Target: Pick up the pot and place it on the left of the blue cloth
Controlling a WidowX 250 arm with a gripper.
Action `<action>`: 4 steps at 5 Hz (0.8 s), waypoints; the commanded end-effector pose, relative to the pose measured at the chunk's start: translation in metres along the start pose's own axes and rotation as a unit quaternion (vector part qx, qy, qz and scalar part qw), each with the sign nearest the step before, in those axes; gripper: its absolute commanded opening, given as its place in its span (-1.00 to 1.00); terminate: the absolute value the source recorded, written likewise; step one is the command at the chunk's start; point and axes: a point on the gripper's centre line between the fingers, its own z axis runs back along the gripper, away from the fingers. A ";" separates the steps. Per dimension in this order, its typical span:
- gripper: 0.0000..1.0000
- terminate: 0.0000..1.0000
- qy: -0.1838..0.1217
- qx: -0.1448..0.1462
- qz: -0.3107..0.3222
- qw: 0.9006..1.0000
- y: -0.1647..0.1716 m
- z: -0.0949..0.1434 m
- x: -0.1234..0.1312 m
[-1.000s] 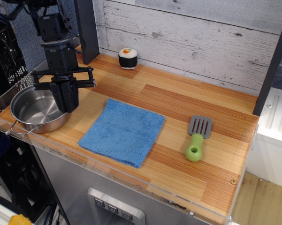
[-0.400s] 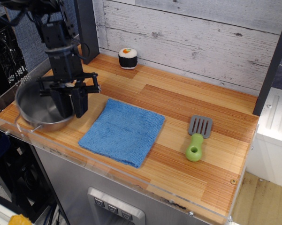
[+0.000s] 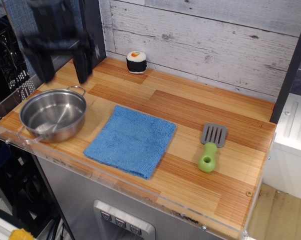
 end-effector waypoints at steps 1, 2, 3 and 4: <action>1.00 -1.00 -0.112 0.027 -0.066 0.991 -0.031 0.063 -0.024; 1.00 -1.00 -0.104 0.008 -0.101 0.989 -0.051 0.067 -0.024; 1.00 -1.00 -0.089 -0.014 -0.126 0.988 -0.064 0.065 -0.022; 1.00 -1.00 -0.040 -0.023 -0.169 0.985 -0.070 0.061 -0.016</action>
